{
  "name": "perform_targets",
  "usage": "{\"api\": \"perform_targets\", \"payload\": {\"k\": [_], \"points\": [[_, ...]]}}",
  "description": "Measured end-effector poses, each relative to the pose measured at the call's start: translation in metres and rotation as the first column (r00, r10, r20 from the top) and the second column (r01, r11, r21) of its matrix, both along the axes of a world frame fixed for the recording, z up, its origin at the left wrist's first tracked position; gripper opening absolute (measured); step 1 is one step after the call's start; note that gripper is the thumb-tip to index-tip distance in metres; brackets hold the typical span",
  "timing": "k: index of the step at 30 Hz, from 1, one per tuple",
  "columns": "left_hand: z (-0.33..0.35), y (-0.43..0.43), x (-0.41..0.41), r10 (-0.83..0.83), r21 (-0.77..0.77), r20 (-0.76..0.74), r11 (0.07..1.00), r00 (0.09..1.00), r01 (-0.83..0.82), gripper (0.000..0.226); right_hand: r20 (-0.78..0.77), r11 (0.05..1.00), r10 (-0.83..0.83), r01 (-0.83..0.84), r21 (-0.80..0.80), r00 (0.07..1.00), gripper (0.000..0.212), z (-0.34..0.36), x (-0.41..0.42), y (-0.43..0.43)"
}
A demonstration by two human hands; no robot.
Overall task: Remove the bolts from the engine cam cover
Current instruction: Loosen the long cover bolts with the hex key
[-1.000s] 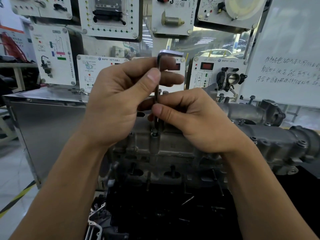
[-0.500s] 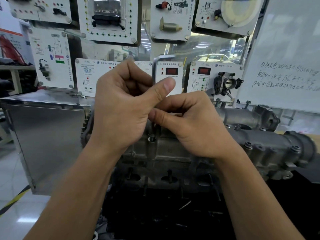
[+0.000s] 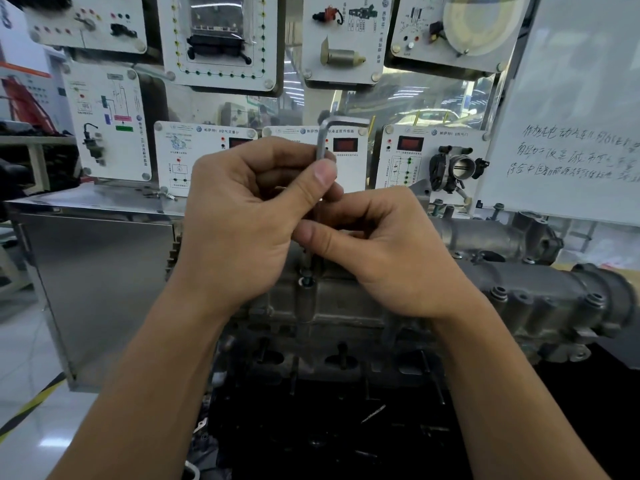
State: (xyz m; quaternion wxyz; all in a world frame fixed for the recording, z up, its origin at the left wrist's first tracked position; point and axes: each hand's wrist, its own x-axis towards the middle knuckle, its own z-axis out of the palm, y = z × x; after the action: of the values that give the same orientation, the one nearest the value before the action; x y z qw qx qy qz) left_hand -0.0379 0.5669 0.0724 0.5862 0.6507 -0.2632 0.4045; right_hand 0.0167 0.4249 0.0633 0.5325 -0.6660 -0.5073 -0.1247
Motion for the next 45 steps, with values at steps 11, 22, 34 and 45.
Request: {"api": "perform_targets", "payload": {"k": [11, 22, 34, 45], "points": [[-0.002, -0.001, 0.007, 0.13, -0.146, 0.032, 0.981, 0.991, -0.124, 0.028, -0.07, 0.993, -0.07, 0.076, 0.095, 0.995, 0.012, -0.001, -0.004, 0.001], [0.0, 0.009, -0.002, -0.097, 0.063, -0.108, 0.993, 0.989, 0.104, 0.017, -0.051, 0.996, -0.025, 0.02, -0.09, 0.998, 0.018, 0.004, -0.002, -0.005], [-0.003, -0.012, 0.002, 0.033, -0.127, -0.031, 0.991, 0.999, -0.036, 0.007, -0.066, 0.996, -0.064, 0.068, 0.055, 0.996, 0.017, 0.002, -0.005, 0.002], [-0.001, 0.006, -0.003, -0.105, 0.013, -0.149, 0.994, 0.983, 0.108, 0.014, -0.056, 0.994, 0.008, -0.015, -0.113, 0.998, 0.028, 0.004, 0.0, -0.003]]}}
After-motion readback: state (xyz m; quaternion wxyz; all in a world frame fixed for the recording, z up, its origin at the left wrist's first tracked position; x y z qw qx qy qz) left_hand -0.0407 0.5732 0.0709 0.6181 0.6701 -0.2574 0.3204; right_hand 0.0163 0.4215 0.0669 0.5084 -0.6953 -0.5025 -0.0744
